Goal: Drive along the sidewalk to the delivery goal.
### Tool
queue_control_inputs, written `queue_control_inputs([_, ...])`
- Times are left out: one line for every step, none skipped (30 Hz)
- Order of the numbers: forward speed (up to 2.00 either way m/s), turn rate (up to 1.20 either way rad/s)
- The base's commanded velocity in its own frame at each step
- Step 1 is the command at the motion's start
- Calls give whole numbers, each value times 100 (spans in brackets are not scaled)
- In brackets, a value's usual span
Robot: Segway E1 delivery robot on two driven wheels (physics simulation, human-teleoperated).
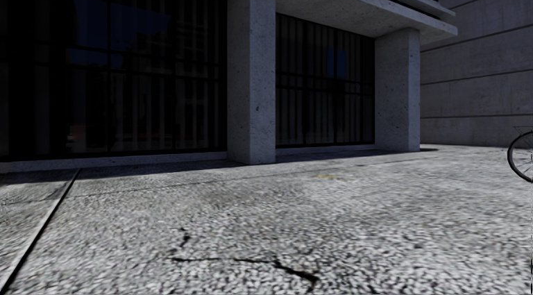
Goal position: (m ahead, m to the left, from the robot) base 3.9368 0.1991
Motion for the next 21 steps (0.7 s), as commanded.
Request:
queue_control_inputs([74,59])
queue_control_inputs([74,59])
queue_control_inputs([74,63])
queue_control_inputs([74,67])
queue_control_inputs([74,68])
queue_control_inputs([74,68])
queue_control_inputs([74,68])
queue_control_inputs([74,68])
queue_control_inputs([74,68])
queue_control_inputs([74,68])
queue_control_inputs([74,68])
queue_control_inputs([74,68])
queue_control_inputs([74,68])
queue_control_inputs([74,67])
queue_control_inputs([74,67])
queue_control_inputs([74,56])
queue_control_inputs([74,48])
queue_control_inputs([74,46])
queue_control_inputs([74,46])
queue_control_inputs([74,45])
queue_control_inputs([74,40])
